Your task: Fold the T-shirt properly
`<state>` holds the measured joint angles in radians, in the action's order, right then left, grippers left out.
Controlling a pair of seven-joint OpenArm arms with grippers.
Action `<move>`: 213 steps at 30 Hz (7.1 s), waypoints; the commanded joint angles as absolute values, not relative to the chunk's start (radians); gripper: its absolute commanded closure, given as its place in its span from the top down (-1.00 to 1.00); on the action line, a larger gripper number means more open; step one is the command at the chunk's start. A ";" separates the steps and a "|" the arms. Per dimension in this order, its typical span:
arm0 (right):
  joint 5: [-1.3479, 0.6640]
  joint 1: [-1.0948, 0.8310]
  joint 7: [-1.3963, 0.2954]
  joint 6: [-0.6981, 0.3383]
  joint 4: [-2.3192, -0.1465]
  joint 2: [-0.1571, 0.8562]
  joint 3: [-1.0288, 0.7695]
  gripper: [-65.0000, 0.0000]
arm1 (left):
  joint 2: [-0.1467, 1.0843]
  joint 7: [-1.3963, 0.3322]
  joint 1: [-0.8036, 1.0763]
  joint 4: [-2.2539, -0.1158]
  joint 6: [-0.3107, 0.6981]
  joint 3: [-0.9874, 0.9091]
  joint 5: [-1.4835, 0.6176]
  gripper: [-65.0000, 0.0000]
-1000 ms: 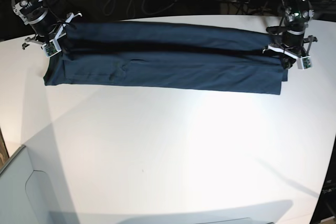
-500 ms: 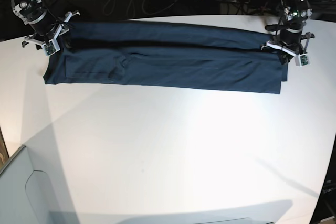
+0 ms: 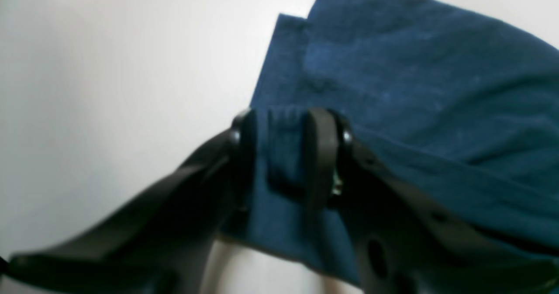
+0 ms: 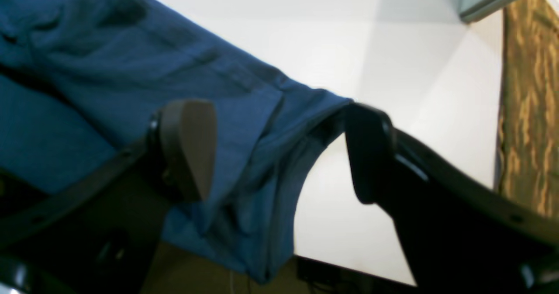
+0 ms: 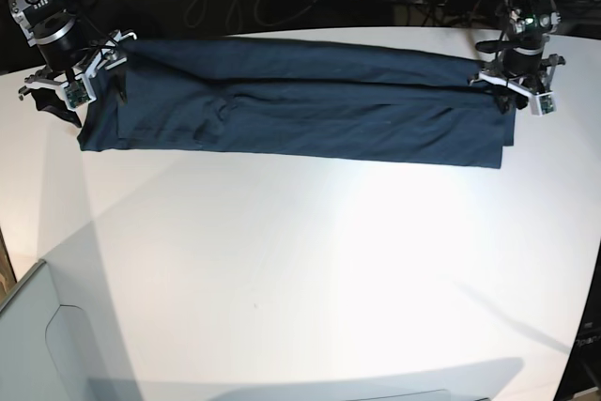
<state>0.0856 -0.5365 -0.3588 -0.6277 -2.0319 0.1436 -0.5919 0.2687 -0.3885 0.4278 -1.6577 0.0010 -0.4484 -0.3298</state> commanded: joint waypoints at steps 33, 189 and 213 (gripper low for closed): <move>0.074 -0.314 -0.334 -0.633 -1.557 0.205 -0.429 0.35 | 0.246 -0.364 0.348 -1.580 0.002 -0.530 -0.335 0.14; 0.070 -0.272 -0.377 -0.631 -1.725 0.119 -0.630 0.58 | 0.170 -0.367 0.286 -1.931 -0.004 0.398 -0.064 -0.20; 0.070 -0.159 -0.490 -0.633 -1.412 0.119 -0.671 0.40 | 0.171 -0.366 0.378 -1.736 -0.001 -0.110 -0.354 -0.20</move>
<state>0.0479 -0.1562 -0.4515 -0.6250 -1.4094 0.1162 -0.6750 0.1661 -0.3927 0.3775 -1.7199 -0.0036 -0.1074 -0.3450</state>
